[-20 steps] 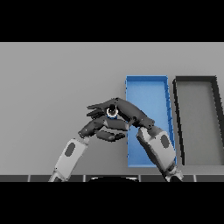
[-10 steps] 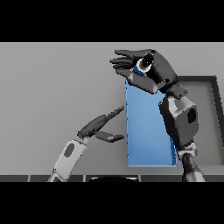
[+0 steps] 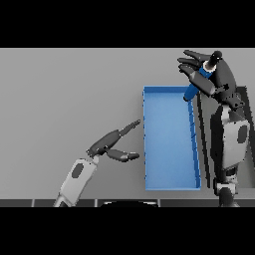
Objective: Pick up the blue pipe and place it into the blue bin.
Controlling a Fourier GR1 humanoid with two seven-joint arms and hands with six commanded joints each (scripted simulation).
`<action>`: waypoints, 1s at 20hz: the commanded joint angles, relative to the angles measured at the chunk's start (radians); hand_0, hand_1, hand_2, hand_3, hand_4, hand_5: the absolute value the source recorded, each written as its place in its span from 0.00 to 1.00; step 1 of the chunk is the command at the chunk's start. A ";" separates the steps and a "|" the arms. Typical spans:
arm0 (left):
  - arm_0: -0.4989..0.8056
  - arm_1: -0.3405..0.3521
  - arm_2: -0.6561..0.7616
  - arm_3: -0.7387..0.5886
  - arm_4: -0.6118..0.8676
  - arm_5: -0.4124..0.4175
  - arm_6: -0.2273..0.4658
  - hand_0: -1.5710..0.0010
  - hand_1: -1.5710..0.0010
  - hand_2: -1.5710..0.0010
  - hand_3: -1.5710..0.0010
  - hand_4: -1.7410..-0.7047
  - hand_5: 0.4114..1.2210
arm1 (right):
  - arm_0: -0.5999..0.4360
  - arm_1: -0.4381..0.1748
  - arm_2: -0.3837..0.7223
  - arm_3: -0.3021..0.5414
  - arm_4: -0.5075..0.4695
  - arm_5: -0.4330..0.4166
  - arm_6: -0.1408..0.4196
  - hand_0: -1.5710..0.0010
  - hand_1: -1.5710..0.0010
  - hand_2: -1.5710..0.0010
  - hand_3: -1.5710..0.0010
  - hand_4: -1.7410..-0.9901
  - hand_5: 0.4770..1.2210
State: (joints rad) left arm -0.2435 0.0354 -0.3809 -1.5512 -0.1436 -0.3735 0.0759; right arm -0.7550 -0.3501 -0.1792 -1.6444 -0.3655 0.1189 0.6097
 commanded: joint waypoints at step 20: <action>0.042 -0.004 -0.023 -0.045 0.011 -0.001 0.032 1.00 1.00 1.00 1.00 0.83 0.01 | 0.435 -0.471 0.644 -0.022 -0.267 -0.683 -0.003 0.25 0.32 0.32 0.60 0.20 1.00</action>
State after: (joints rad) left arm -0.2021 0.0316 -0.4032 -1.5960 -0.1330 -0.3737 0.1081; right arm -0.3207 -0.8212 0.4640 -1.6671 -0.6308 -0.5624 0.6011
